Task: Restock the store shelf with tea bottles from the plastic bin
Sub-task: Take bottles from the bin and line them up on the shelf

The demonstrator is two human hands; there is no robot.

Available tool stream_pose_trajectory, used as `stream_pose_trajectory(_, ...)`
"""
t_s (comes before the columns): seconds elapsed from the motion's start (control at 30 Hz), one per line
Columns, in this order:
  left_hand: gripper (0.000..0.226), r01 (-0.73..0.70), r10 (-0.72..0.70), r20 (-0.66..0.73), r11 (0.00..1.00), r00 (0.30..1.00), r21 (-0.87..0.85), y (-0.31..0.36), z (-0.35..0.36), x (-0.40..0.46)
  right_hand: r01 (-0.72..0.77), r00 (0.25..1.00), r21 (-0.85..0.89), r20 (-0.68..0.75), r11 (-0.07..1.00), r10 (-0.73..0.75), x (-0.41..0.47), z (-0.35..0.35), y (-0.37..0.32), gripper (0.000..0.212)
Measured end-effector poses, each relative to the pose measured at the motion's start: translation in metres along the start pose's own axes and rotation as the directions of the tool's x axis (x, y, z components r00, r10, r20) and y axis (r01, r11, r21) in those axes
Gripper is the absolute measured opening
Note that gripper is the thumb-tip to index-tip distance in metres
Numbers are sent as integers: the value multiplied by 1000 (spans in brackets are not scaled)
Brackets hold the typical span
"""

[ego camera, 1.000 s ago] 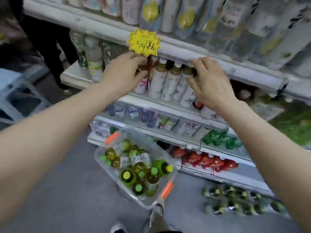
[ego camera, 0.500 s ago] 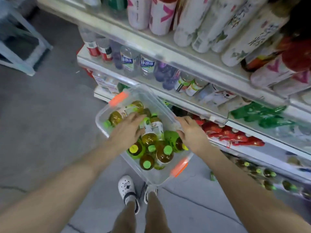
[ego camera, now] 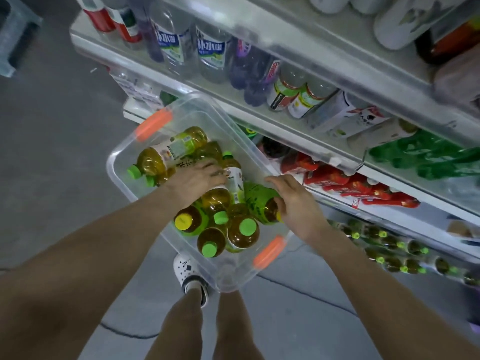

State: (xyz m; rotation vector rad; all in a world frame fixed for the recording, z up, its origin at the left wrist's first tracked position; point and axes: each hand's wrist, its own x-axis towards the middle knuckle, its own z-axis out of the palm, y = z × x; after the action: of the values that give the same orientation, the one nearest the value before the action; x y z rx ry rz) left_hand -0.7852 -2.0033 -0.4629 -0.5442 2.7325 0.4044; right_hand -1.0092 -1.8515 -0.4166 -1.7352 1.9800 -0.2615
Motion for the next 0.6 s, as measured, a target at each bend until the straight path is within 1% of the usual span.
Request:
stream_pose_trajectory(0.07,63,79,-105,-137,980,985,-184,0,-2,-12,3,1000,13,15,1000,-3,1,-4,-2,53)
stream_pose_trajectory(0.1,65,120,-181,-187,947,966,-298,2,-4,-19,-4,1000,24,21,1000,4,3,-6,-3,52)
stream_pose_trajectory(0.13,67,168,-274,-222,899,936,-404,5,-9,-27,-16,1000,35,27,999,15,6,-9,-7,51)
stream_pose_trajectory(0.2,69,261,-485,-261,765,835,-589,14,-19,-42,-33,998,45,54,998,31,14,-12,-16,48)
stream_pose_trajectory(0.23,70,292,-579,-260,689,773,-664,16,-24,-50,-35,996,39,82,999,31,20,-11,-22,46)
stream_pose_trajectory(0.3,71,318,-710,-231,550,665,-773,16,-31,-64,-31,984,-2,174,1000,31,34,-5,-36,45)
stream_pose_trajectory(0.37,70,302,-779,-166,417,604,-857,11,-38,-76,-45,967,-71,246,996,61,49,9,-47,44)
stream_pose_trajectory(0.4,68,281,-796,-124,349,593,-894,8,-41,-82,-66,959,-122,266,990,97,57,17,-51,40)
stream_pose_trajectory(0.47,60,237,-801,-37,221,597,-946,2,-44,-91,-114,927,-254,320,961,195,73,32,-53,28)
stream_pose_trajectory(0.5,57,220,-796,-12,182,605,-958,-1,-44,-94,-132,903,-309,354,942,243,80,39,-52,24)
stream_pose_trajectory(0.53,55,216,-792,5,161,611,-963,-4,-43,-97,-152,878,-342,384,927,286,87,46,-51,24)
stream_pose_trajectory(0.6,53,225,-793,33,132,608,-965,-9,-38,-99,-232,838,-330,410,915,360,99,59,-48,34)
